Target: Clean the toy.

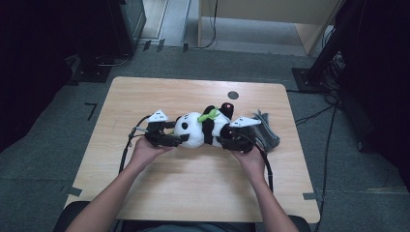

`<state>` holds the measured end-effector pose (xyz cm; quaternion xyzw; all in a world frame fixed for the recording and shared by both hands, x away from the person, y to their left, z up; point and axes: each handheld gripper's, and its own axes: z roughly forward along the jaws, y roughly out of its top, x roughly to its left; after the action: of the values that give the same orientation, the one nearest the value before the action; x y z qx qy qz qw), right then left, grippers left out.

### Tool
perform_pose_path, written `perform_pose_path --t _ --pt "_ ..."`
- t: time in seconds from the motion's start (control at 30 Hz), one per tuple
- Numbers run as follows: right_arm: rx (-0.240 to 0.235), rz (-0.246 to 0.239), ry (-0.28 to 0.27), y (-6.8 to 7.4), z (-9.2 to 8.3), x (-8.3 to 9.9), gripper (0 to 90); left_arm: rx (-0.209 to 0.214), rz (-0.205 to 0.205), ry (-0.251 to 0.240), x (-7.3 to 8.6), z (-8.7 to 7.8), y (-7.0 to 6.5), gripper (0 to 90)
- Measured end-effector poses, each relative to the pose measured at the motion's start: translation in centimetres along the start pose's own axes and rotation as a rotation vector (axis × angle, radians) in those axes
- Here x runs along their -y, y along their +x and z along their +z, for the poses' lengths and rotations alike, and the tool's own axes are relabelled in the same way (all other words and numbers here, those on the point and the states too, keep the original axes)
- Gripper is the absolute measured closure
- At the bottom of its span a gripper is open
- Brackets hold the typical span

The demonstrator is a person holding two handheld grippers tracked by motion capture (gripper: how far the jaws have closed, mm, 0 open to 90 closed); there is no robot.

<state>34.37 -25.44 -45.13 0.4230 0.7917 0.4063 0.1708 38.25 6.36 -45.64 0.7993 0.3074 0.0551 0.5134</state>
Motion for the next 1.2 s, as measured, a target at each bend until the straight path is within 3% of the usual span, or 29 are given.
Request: perform_pose_path --t 0.07,0.17,0.23,0.3,0.4,0.47,0.57,0.63,0.7,0.83,0.97,1.03,1.1,1.2 --pt "0.02 0.0 0.001 -0.2 -0.6 -0.4 42.3 0.031 0.011 -0.025 -0.4 -1.2 0.1 16.1" --pt "0.004 0.056 -0.005 -0.9 -1.4 -0.7 42.9 0.067 0.017 -0.035 -0.3 -2.6 0.0 16.1" --pt "-0.023 0.097 -0.007 -1.2 -1.9 -1.1 42.9 0.057 0.058 -0.022 0.3 -3.0 -0.5 16.1" --pt "-0.034 0.103 -0.018 -1.1 -2.4 -1.5 42.8 0.029 0.117 0.0 0.6 -3.0 -1.1 15.8" --pt "-0.068 0.134 -0.032 -0.9 -3.2 -2.1 42.5 -0.005 0.148 -0.003 1.0 -2.9 -1.5 10.1" --pt "-0.098 0.161 -0.041 -0.8 -3.6 -2.3 42.5 0.016 0.139 -0.017 1.3 -2.6 -1.4 6.0" --pt "-0.161 0.181 -0.028 -0.7 -3.7 -2.4 42.3 0.002 0.166 -0.034 1.6 -2.0 -1.5 2.1" --pt "-0.22 0.19 -0.001 -0.4 -3.4 -2.4 42.3 0.059 0.189 -0.051 1.9 -1.6 -1.4 0.0" --pt "-0.252 0.191 0.033 0.0 -3.1 -2.4 42.5 0.049 0.218 -0.049 2.1 -1.2 -1.5 0.0" --pt "-0.296 0.212 0.051 0.3 -2.9 -2.2 44.1 0.072 0.189 -0.071 2.5 -0.8 -1.2 0.0" --pt "-0.321 0.25 0.089 0.8 -2.1 -2.0 43.9 0.044 0.17 -0.108 2.6 -0.9 -1.0 0.0" --pt "-0.314 0.256 0.109 0.9 -1.7 -1.9 43.4 0.035 0.182 -0.1 2.5 -1.1 -0.9 7.4" --pt "-0.305 0.264 0.104 0.7 -1.7 -1.8 42.3 0.051 0.134 -0.096 2.4 -1.3 -0.6 14.9" --pt "-0.301 0.281 0.097 0.4 -1.5 -1.7 39.5 0.04 0.132 -0.079 2.1 -1.4 -0.7 25.4"
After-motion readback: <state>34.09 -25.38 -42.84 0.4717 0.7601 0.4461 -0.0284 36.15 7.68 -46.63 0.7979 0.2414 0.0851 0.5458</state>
